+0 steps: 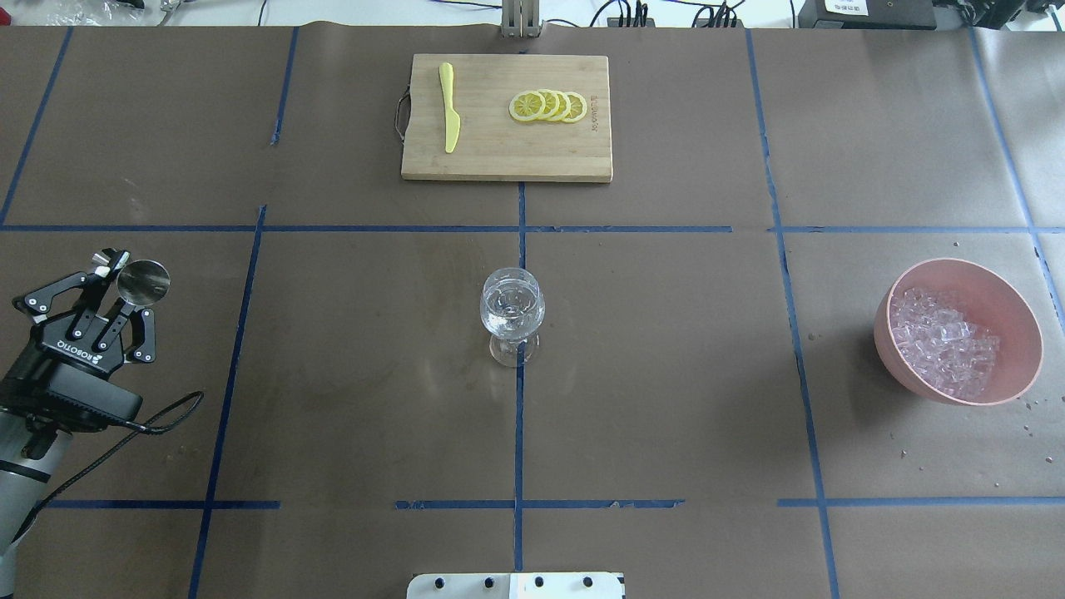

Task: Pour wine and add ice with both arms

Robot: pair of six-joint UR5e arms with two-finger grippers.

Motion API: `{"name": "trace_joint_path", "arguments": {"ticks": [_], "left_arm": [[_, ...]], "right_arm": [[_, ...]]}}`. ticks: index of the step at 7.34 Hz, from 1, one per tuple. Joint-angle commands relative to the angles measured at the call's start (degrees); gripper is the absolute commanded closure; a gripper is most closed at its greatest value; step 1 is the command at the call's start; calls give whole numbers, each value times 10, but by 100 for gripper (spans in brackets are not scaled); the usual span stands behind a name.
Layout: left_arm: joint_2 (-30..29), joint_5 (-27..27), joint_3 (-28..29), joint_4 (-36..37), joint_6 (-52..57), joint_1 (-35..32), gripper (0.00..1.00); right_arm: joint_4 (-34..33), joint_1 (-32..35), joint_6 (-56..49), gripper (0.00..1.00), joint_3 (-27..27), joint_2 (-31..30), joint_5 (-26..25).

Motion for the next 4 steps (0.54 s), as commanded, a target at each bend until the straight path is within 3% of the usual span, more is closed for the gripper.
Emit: {"name": "trace_joint_path", "arguments": {"ticks": [1, 4], "left_arm": [[7, -23, 0, -31, -137, -1, 100], [8, -23, 8, -50, -332, -1, 100]], "right_arm": [[0, 0, 0, 0, 6, 0, 0], [0, 1, -1, 0, 7, -2, 0]]}}
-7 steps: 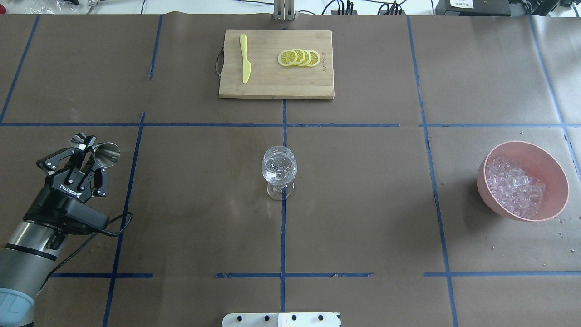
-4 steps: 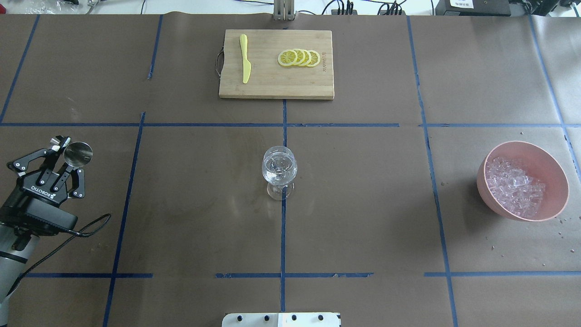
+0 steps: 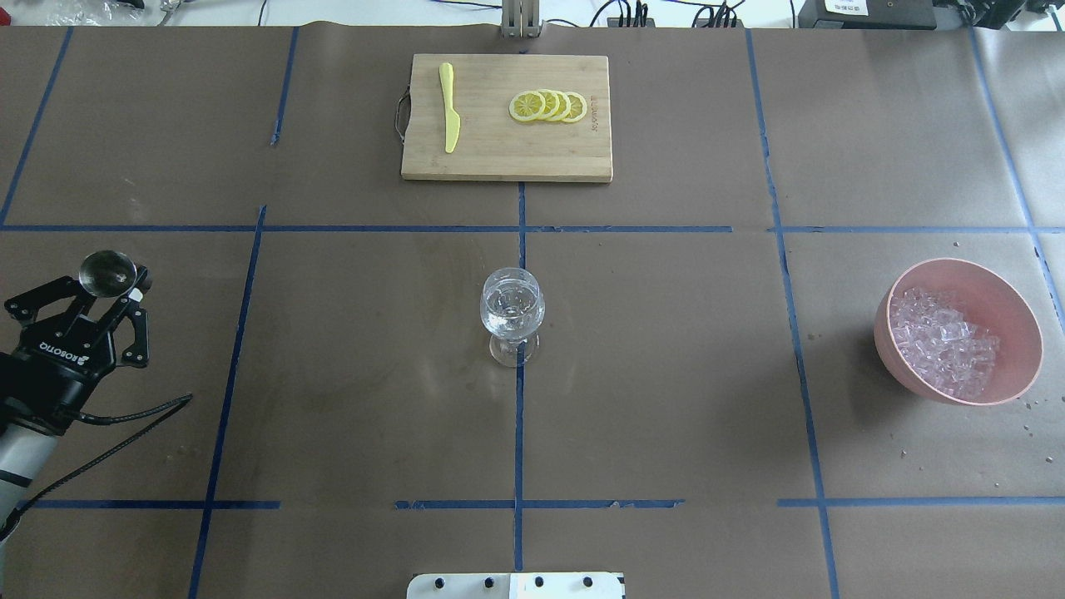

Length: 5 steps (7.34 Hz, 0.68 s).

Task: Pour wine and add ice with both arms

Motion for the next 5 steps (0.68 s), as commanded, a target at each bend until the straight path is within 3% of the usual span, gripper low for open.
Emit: {"name": "trace_joint_path", "arguments": {"ticks": [1, 2, 5], "left_arm": [[0, 0, 4, -8, -110, 0, 100], [1, 0, 9, -8, -171, 0, 100], [50, -14, 24, -7, -180, 0, 100]], "right_arm": [[0, 1, 0, 0, 4, -1, 0], [0, 1, 0, 0, 4, -2, -1], [0, 0, 0, 0, 4, -2, -1]]}}
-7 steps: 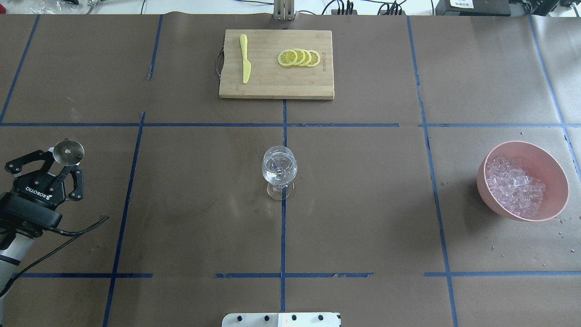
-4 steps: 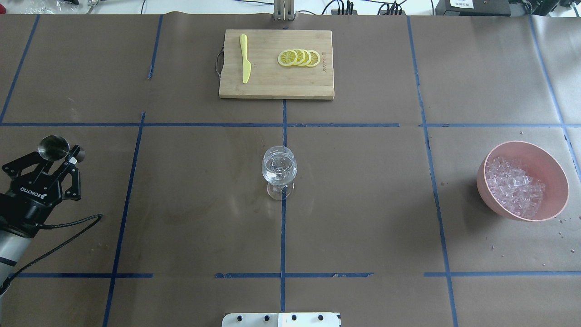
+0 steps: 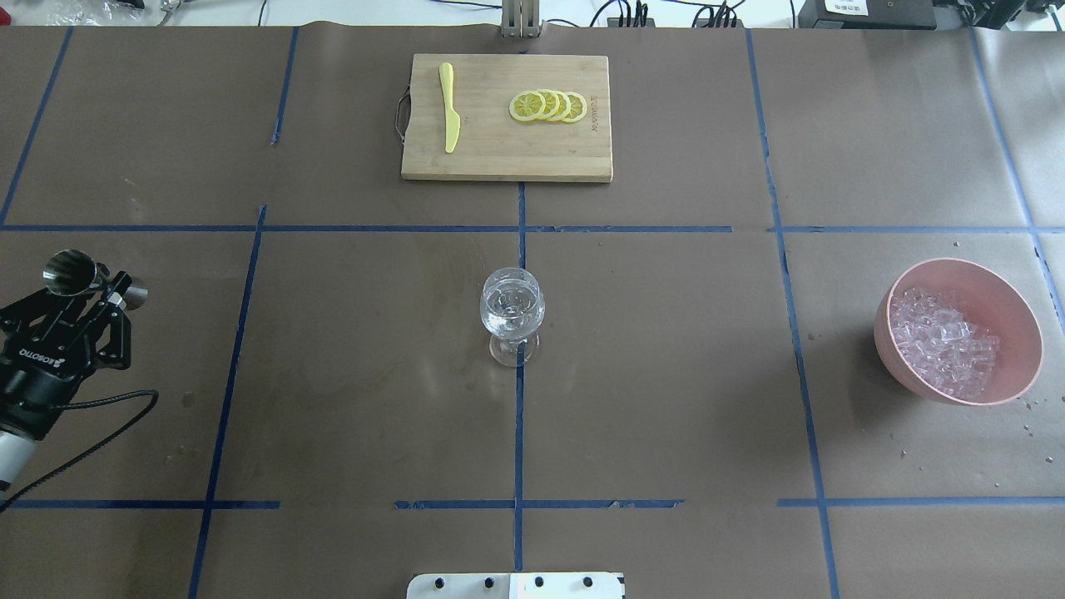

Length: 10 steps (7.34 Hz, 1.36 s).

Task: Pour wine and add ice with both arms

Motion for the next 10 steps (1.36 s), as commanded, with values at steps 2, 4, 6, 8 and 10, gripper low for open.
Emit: {"name": "trace_joint_path", "arguments": {"ticks": [2, 4, 6, 8, 10], "left_arm": [[25, -30, 42, 4, -7, 1, 100], [23, -32, 72, 5, -105, 8, 100], [22, -30, 92, 4, -155, 13, 100], [20, -25, 108, 2, -176, 25, 100], [13, -24, 110, 3, -178, 46, 100]], "right_arm": [[0, 0, 0, 0, 0, 0, 0], [0, 0, 0, 0, 1, 0, 0], [0, 0, 0, 0, 0, 0, -1], [0, 0, 0, 0, 0, 0, 0], [0, 0, 0, 0, 1, 0, 0]]}}
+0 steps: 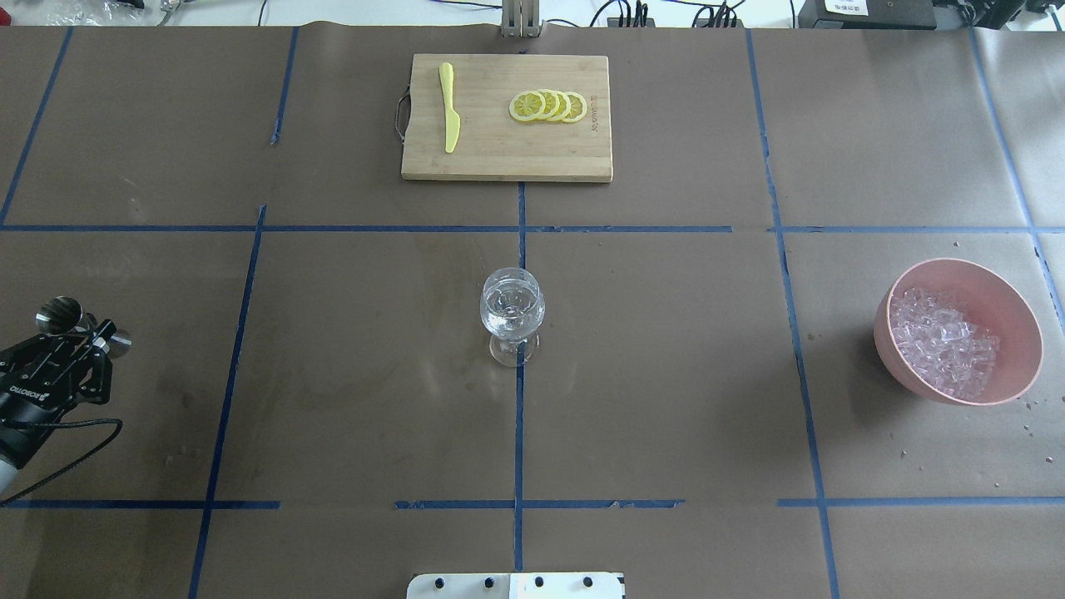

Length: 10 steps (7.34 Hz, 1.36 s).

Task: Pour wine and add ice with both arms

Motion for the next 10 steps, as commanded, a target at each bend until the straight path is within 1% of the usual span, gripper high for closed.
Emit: {"name": "trace_joint_path", "arguments": {"ticks": [1, 4, 6, 10], "left_arm": [[-6, 1, 4, 2, -3, 18, 100], [-19, 11, 23, 0, -4, 23, 100], [-28, 8, 28, 0, -60, 28, 100], [-28, 7, 30, 1, -63, 47, 100]], "right_arm": [[0, 0, 0, 0, 1, 0, 0], [0, 0, 0, 0, 4, -3, 0], [0, 0, 0, 0, 5, -3, 0], [0, 0, 1, 0, 9, -5, 0]]}}
